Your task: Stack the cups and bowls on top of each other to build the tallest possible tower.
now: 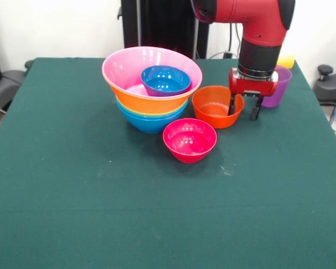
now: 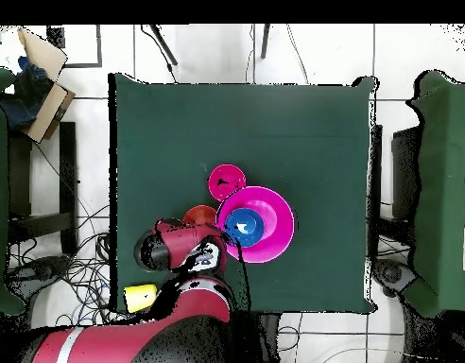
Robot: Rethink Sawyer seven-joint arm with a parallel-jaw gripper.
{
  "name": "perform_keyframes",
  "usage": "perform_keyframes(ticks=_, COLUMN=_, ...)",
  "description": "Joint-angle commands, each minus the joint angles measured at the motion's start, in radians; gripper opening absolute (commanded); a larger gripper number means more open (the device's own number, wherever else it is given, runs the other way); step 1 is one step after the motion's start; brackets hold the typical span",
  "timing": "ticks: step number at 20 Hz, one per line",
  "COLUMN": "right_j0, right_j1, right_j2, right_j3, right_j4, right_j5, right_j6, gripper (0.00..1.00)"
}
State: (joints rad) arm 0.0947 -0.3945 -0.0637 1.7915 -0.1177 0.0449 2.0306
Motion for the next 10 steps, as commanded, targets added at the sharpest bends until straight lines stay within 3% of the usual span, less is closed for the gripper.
perform_keyframes(ticks=1, right_j0=-0.014, right_j1=0.087, right_j2=0.031, right_j3=-0.038, right_j4=0.023, right_j5=-0.118, right_j6=0.164, gripper=1.0)
perform_keyframes(ticks=4, right_j0=-0.021, right_j1=0.096, right_j2=0.028, right_j3=-0.045, right_j4=0.012, right_j5=-0.128, right_j6=0.154, gripper=1.0)
perform_keyframes(ticks=5, right_j0=-0.034, right_j1=0.095, right_j2=0.041, right_j3=-0.037, right_j4=0.015, right_j5=-0.132, right_j6=0.161, gripper=0.0)
perform_keyframes(ticks=10, right_j0=-0.043, right_j1=0.076, right_j2=0.046, right_j3=-0.033, right_j4=0.007, right_j5=-0.108, right_j6=0.144, gripper=0.0)
